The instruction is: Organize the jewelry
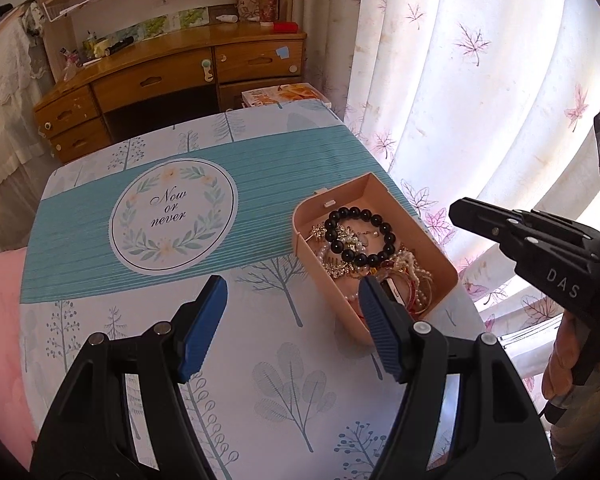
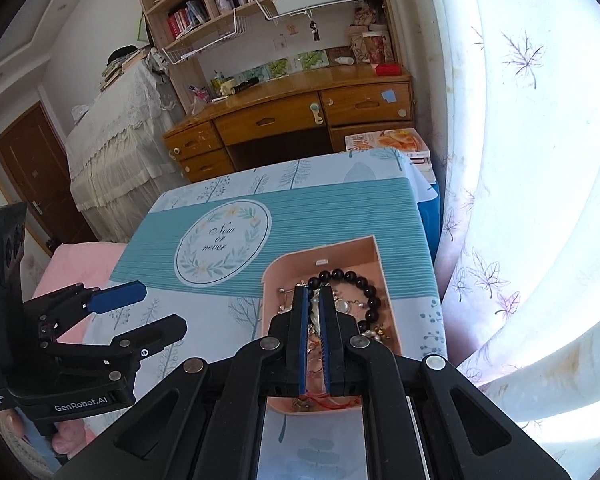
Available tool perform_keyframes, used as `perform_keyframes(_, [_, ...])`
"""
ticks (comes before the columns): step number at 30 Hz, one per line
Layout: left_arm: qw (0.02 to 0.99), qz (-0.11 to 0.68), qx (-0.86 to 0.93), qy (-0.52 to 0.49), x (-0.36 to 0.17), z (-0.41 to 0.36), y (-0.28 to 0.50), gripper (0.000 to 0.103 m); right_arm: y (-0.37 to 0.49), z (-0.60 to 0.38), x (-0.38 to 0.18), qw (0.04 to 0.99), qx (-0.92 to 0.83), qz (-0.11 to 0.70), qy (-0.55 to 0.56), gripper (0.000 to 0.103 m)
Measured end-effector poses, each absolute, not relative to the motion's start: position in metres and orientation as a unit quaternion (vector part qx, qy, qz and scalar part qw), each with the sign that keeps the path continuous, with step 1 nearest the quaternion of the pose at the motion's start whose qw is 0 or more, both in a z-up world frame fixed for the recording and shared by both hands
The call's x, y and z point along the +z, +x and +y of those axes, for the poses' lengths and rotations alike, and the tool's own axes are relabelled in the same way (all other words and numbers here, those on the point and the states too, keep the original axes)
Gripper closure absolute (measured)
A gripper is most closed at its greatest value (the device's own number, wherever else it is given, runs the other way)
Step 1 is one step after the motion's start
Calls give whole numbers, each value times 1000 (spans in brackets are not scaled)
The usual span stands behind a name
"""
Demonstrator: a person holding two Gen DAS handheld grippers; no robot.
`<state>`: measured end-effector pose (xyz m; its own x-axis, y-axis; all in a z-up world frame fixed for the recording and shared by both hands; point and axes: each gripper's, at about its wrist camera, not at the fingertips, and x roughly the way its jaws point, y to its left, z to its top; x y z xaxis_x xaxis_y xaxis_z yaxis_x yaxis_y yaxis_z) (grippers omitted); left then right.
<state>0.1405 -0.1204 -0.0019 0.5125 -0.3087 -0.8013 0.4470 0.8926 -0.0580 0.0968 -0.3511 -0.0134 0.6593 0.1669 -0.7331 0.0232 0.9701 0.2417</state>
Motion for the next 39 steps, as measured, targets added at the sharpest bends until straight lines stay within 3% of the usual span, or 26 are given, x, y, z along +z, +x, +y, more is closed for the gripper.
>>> perform_keyframes(29, [886, 440, -143, 24, -13, -39, 81, 37, 46, -243, -9, 907, 109, 397, 93, 96])
perform_keyframes(34, [887, 448, -112, 10, -26, -14, 57, 37, 22, -220, -24, 908, 93, 400, 80, 80])
perform_keyframes(39, [891, 446, -78, -27, -26, 14, 31, 37, -4, -197, -31, 912, 92, 393, 77, 80])
